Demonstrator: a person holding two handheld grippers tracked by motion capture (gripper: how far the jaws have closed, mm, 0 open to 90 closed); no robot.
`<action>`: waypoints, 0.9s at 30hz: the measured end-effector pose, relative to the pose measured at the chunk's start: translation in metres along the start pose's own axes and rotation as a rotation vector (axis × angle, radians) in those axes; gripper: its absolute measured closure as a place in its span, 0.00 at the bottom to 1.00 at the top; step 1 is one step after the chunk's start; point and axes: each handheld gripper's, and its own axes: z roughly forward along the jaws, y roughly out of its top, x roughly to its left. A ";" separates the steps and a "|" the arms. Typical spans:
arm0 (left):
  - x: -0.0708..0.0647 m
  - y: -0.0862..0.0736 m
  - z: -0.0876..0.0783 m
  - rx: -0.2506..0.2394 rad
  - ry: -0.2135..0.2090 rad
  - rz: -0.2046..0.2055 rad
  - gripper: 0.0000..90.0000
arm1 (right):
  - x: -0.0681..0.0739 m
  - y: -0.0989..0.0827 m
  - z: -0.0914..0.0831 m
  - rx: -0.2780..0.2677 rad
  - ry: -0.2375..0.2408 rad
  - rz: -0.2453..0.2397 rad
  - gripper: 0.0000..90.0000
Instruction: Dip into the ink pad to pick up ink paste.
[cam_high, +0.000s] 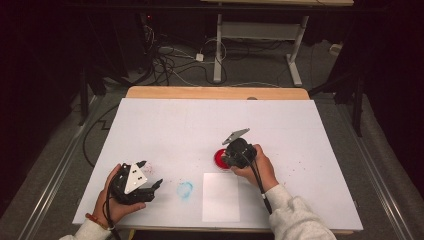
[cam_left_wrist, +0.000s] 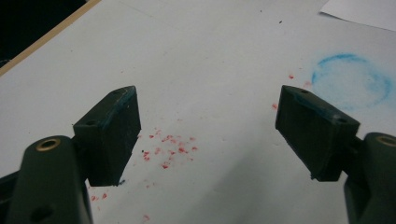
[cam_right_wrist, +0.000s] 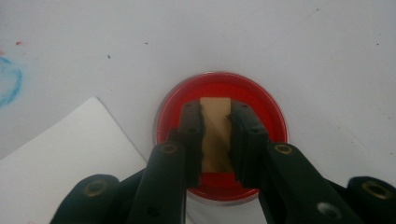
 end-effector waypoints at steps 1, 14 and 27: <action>0.000 0.000 0.000 0.000 0.001 -0.001 0.24 | 0.000 0.000 -0.001 -0.010 0.008 -0.001 0.85; 0.001 0.000 -0.001 0.001 0.001 0.004 0.24 | 0.007 0.002 -0.039 -0.112 0.035 -0.024 0.85; 0.000 0.001 0.001 0.004 -0.006 0.010 0.24 | 0.024 -0.003 -0.070 -0.163 0.077 -0.072 0.85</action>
